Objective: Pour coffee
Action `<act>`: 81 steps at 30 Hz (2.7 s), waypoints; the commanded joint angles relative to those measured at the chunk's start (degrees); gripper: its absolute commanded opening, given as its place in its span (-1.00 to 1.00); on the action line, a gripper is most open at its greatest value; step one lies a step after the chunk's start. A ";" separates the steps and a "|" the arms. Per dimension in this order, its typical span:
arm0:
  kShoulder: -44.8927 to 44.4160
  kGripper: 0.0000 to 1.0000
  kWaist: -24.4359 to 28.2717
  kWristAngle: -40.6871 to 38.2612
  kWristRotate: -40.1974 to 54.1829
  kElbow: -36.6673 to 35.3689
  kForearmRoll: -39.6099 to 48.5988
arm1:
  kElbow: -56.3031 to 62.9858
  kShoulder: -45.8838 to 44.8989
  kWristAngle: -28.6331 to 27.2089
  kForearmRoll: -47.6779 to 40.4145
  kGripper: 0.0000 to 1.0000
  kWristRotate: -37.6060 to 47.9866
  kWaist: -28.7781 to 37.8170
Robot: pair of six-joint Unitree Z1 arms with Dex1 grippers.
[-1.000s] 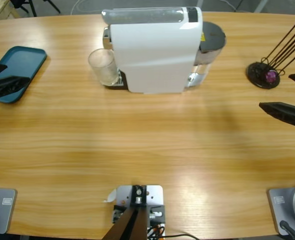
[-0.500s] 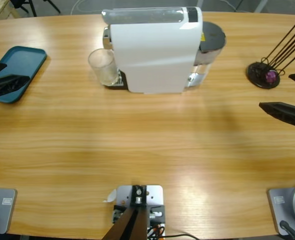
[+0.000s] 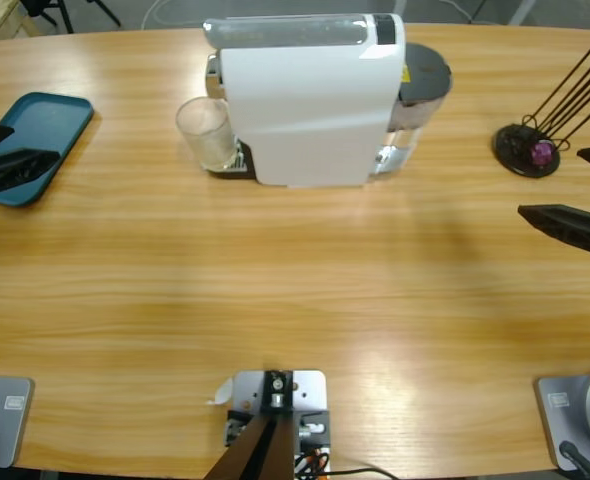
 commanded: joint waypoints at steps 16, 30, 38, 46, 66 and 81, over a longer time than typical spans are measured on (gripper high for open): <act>1.66 0.85 -0.15 -0.97 0.62 2.03 -0.71 | 1.97 0.51 0.08 -1.13 1.00 -0.62 -0.97; 1.50 0.85 -0.10 -0.97 0.62 2.03 -0.80 | 2.23 1.69 -0.01 -2.12 1.00 -0.62 -0.97; 1.22 0.85 -0.12 -1.06 0.62 2.03 -0.80 | 2.32 2.16 -0.10 -2.49 1.00 -0.62 -0.97; 1.61 0.85 -0.10 -1.04 0.66 2.01 -0.97 | 2.41 2.66 -0.10 -2.65 1.00 -0.62 -1.06; 1.93 0.85 -0.12 -0.97 0.71 2.03 -1.24 | 2.41 3.01 -0.03 -2.66 1.00 -0.62 -1.07; 2.21 0.86 -0.10 -0.97 0.71 2.03 -1.32 | 2.43 3.38 -0.03 -2.73 1.00 -0.62 -1.06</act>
